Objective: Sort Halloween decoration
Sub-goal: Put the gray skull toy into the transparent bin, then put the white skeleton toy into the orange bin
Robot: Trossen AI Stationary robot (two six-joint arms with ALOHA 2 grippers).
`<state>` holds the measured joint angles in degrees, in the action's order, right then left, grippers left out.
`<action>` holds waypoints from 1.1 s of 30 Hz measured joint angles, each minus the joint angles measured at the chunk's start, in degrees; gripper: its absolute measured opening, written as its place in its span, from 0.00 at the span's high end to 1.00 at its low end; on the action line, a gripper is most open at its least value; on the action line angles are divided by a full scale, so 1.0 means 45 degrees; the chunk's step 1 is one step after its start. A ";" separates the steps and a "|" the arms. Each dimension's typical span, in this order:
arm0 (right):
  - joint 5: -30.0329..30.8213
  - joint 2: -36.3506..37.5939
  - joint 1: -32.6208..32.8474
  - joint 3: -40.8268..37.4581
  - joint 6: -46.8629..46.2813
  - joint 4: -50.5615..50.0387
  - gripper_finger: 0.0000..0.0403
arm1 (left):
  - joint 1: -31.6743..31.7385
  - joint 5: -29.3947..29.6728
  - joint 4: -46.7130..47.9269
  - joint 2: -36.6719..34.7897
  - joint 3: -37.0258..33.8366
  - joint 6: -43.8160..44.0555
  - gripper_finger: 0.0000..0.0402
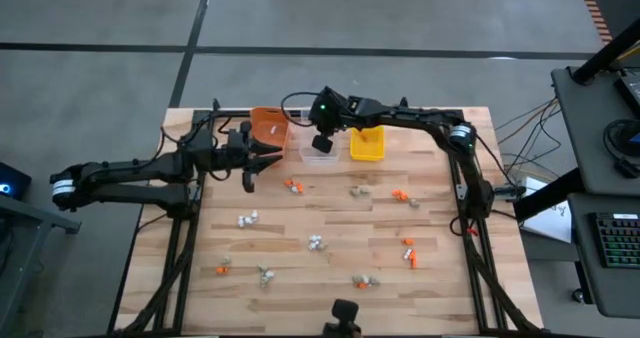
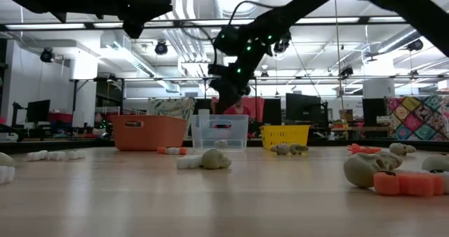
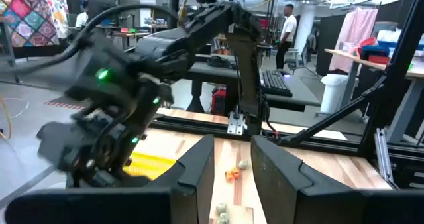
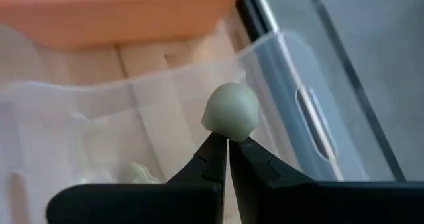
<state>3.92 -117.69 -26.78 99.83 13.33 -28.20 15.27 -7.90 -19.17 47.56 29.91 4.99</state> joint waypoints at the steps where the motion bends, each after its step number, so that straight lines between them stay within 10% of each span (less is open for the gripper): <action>1: 0.0002 -0.0279 -0.0042 0.0304 0.0072 -0.0361 0.98 | 0.0000 0.0000 0.0002 -0.0002 0.0000 0.0000 0.80; 12: 0.0027 -0.2423 -0.0122 0.3635 0.0178 -0.3422 0.98 | 0.0000 0.0000 0.0160 0.0153 0.0000 -0.0005 0.80; 33: -0.0423 -0.2613 -0.0224 0.3732 -0.0172 -0.3222 0.80 | 0.0000 0.0000 0.0264 0.0153 0.0000 -0.0005 0.80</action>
<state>2.02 -129.45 -27.79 116.62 12.55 -42.70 15.27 -7.90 -17.98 48.25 29.91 4.97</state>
